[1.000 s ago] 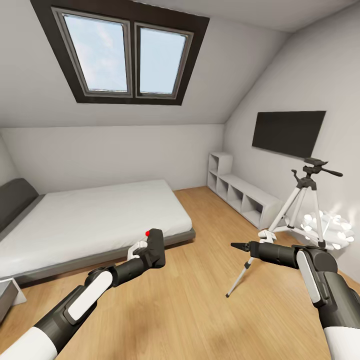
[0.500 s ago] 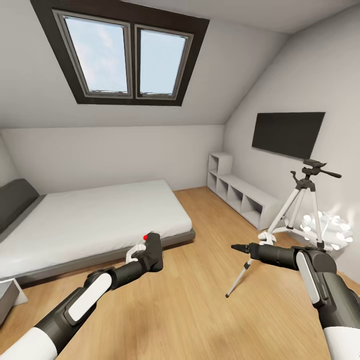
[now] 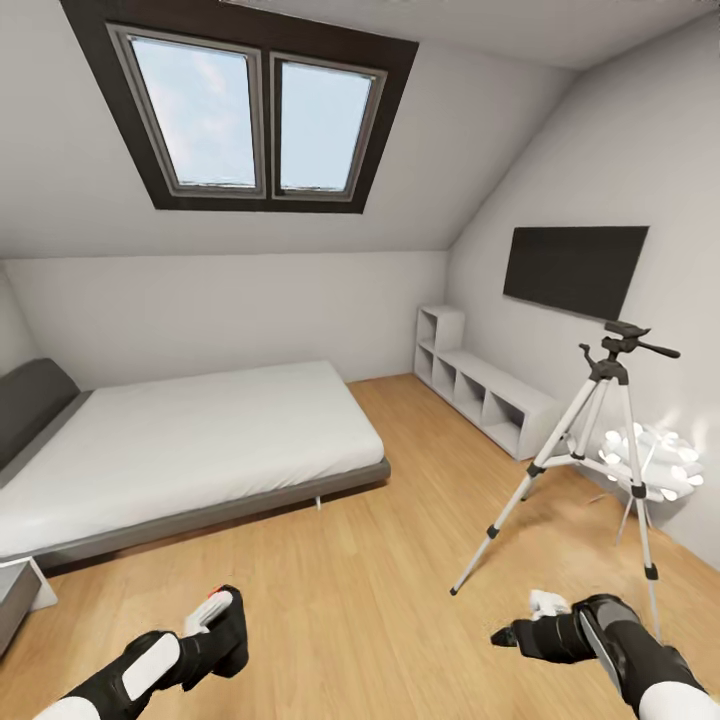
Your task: Attach the digital camera to the camera tripod in the bedroom.
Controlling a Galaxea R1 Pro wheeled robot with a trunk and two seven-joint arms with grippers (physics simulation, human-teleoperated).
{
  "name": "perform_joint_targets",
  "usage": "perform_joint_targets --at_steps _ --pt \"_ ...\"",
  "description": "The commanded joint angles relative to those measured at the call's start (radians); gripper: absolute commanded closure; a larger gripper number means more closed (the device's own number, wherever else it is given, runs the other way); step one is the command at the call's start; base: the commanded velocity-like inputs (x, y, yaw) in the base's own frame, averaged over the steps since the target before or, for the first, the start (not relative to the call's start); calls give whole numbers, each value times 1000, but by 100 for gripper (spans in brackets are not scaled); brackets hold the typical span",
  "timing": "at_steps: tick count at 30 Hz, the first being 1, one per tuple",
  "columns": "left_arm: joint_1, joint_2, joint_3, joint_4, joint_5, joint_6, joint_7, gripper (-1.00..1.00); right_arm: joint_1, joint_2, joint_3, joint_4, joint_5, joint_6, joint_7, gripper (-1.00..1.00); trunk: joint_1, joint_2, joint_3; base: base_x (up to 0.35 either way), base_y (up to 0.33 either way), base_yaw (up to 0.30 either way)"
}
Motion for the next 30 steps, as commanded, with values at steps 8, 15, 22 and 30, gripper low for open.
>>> perform_joint_targets --at_steps 8,15,22,30 --pt "-2 -107 -3 311 -61 -120 -2 100 -1 -1 -6 428 67 -357 -220 -100 -30 54 23 0 0 0" --pt "10 -127 -3 352 -150 -172 1 100 1 0 -4 566 71 -553 -418 -100 -30 54 23 0 0 0" --pt "113 -128 -3 359 -168 -238 7 100 106 4 -4 585 70 -611 -462 -100 -30 54 23 0 0 0" --pt "186 -132 -3 360 -170 -272 9 100 180 12 -3 587 69 -664 -467 -100 -30 54 23 0 0 0"
